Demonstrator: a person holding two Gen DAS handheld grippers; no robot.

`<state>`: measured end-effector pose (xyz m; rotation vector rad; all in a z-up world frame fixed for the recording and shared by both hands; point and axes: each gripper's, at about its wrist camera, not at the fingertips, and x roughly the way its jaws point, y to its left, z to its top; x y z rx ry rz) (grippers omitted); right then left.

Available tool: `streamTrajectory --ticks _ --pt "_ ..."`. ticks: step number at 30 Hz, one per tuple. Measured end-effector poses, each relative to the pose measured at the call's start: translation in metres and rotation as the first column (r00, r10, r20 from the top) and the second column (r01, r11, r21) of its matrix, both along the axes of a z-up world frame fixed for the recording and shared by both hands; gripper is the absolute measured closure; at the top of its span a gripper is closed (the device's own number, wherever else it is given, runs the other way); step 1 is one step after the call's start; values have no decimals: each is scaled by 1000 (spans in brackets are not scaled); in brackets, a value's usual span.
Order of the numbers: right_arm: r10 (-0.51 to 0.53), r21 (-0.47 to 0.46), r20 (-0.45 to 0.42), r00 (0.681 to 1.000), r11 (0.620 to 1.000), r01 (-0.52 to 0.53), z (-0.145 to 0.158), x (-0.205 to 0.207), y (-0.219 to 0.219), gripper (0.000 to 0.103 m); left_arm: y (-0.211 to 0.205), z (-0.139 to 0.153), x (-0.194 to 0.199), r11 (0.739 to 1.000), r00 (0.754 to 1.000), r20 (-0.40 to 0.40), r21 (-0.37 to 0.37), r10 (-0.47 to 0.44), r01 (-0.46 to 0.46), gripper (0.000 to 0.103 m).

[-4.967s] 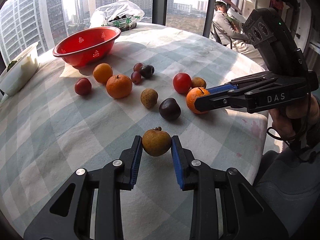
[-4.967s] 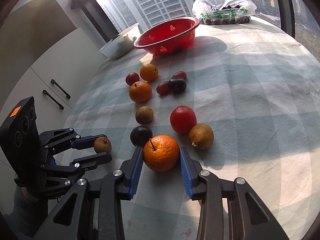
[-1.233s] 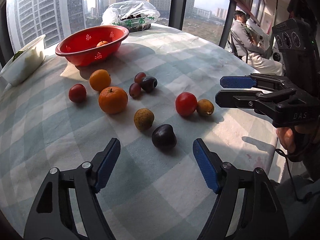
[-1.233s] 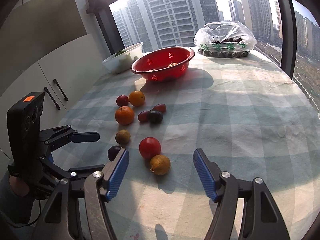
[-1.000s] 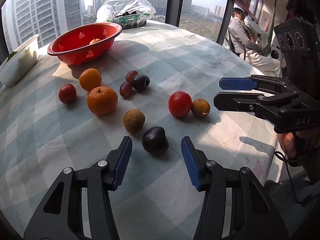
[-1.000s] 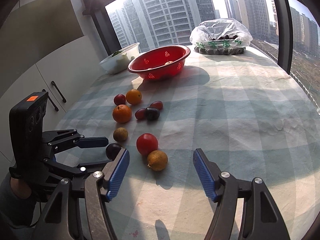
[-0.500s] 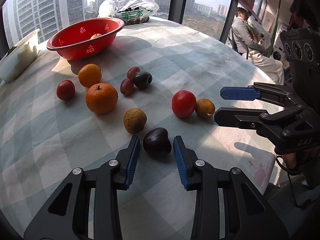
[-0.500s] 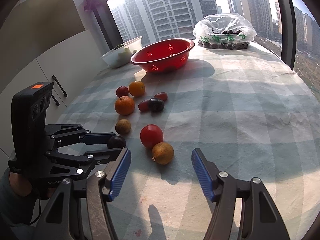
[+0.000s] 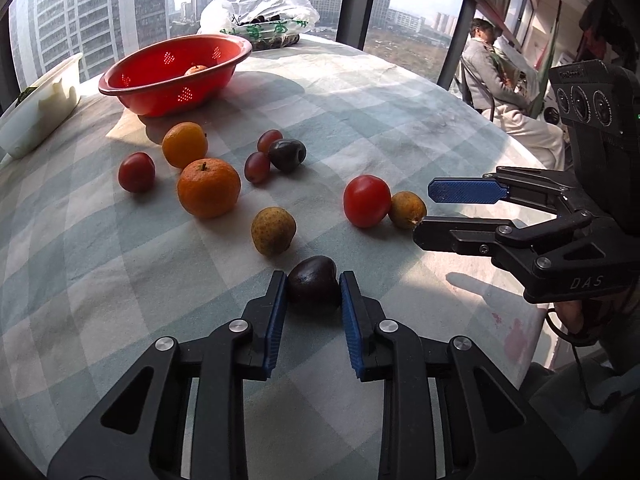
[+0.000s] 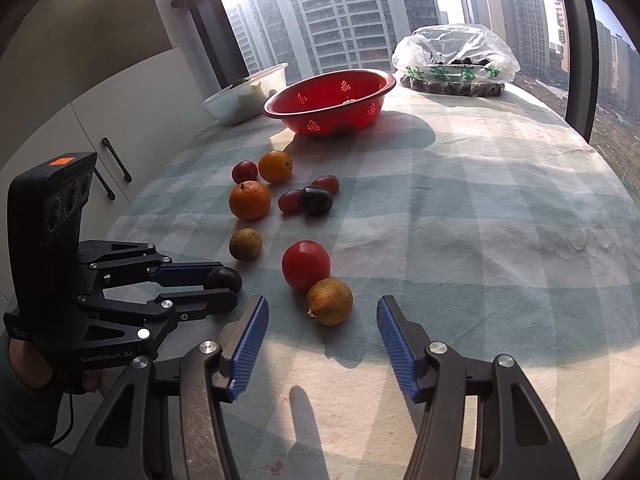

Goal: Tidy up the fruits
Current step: 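Grasp the dark plum with the left gripper while the right gripper grasps a brown pear, then carry the plum and pear over the red colander and lower them inside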

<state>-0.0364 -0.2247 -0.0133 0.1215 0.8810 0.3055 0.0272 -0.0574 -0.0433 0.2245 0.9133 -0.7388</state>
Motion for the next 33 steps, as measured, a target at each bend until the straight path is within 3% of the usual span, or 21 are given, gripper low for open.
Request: streamTrajectory --ticks 17,33 --pt "27 -138 -17 999 990 -30 -9 8 16 74 44 2 -3 995 996 -10 -41 86 -86 78" --pt "1 -89 -19 1000 996 -3 -2 9 -1 75 58 11 7 990 993 -6 -75 121 -121 78"
